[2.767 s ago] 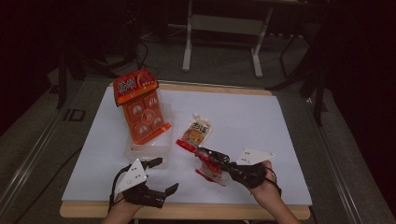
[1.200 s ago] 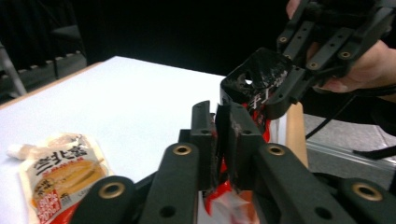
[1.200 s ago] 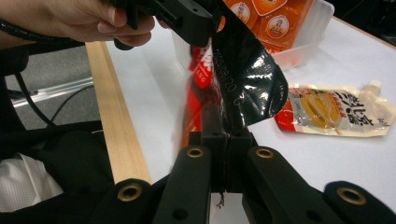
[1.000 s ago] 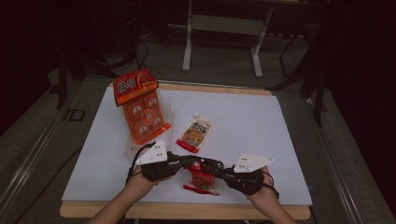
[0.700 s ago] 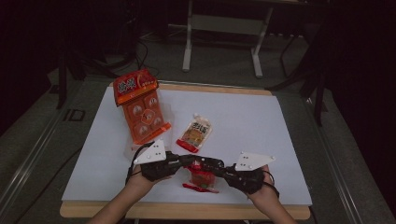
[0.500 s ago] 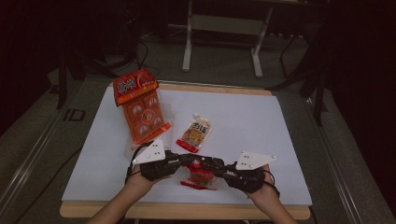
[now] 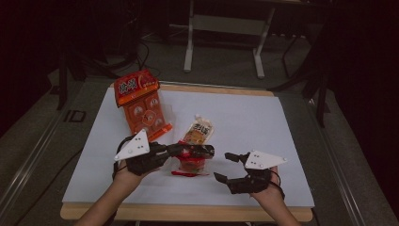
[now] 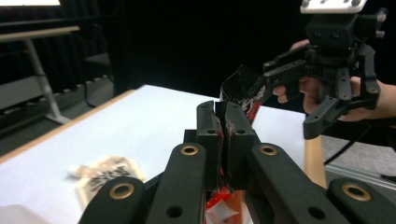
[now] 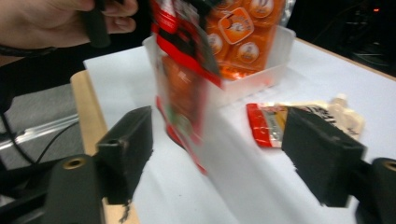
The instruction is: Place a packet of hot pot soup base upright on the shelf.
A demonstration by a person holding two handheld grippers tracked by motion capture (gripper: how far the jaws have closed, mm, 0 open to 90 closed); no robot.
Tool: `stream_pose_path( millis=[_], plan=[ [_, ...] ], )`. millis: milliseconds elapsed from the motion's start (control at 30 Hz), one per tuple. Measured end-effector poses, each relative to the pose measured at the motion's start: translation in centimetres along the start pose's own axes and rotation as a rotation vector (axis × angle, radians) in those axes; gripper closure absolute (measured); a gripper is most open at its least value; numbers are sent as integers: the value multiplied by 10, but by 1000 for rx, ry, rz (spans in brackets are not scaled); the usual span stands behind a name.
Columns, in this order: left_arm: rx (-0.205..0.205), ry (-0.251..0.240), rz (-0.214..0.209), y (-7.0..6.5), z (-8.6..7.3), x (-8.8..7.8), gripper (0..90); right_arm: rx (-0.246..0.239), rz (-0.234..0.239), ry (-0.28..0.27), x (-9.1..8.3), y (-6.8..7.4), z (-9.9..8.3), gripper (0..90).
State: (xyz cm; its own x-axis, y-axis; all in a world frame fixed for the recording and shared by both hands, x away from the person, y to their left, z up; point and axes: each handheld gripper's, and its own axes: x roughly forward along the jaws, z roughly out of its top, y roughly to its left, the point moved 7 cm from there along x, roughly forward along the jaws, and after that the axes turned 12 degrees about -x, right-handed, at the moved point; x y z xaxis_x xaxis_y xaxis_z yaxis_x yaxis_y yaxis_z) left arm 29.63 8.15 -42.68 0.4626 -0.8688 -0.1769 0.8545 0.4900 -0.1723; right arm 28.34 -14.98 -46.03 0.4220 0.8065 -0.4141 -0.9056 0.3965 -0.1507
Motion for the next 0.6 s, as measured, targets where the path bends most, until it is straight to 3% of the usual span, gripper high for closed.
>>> stream_pose_path(
  millis=[133,600],
  plan=[
    [14,-16,30,9,6,-13,877,37,16,-28,-2,-5,0,139],
    [53,-69,124,52,17,-43,875,34,26,-7,0,-6,-5,143]
  ],
)
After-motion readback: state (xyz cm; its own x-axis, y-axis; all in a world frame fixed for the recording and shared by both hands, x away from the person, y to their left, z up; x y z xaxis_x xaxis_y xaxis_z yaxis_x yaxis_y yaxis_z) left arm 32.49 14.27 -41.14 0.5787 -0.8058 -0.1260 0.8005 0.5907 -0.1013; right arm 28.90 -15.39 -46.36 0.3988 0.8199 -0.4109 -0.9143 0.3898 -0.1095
